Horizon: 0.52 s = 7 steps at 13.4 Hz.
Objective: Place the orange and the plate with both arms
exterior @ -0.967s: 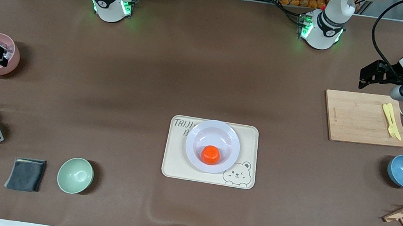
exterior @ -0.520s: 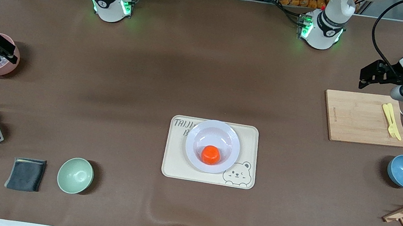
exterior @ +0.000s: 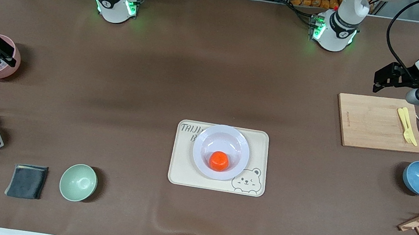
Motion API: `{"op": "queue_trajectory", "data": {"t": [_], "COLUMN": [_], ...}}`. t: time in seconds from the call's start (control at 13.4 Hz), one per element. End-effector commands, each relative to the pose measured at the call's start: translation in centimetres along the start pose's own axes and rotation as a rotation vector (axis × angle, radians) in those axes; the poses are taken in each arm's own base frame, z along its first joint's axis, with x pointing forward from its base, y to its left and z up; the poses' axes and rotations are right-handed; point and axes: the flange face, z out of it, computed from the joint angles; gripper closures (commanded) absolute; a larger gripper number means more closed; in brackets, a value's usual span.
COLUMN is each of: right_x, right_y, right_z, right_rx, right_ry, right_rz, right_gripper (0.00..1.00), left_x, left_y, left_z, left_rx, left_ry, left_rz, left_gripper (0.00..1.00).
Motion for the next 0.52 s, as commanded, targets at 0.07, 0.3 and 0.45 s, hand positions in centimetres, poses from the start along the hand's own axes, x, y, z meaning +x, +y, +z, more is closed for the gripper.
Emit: {"op": "queue_trajectory", "data": {"t": [0.07,0.3,0.45], "right_x": [-0.11,-0.09,-0.08], "right_y": [-0.41,-0.49,-0.58], "right_z": [-0.63,-0.62,-0.55], "right_rx": [-0.022,-0.021,-0.021], "right_ry": [-0.002,-0.002,-0.004], "right_rz": [-0.01,-0.012,-0.013], "right_gripper": [0.0,0.0,0.0], "left_x": [0.11,0.11,0.11], "left_y": [0.02,-0.07,-0.09], "left_z": [-0.52,-0.52,-0.52], "left_rx": [-0.021,-0.021,-0.019], "left_ry": [0.014,0.014,0.014], "left_rz": [-0.003,-0.005,-0.005], "left_gripper": [0.0,0.0,0.0]}}
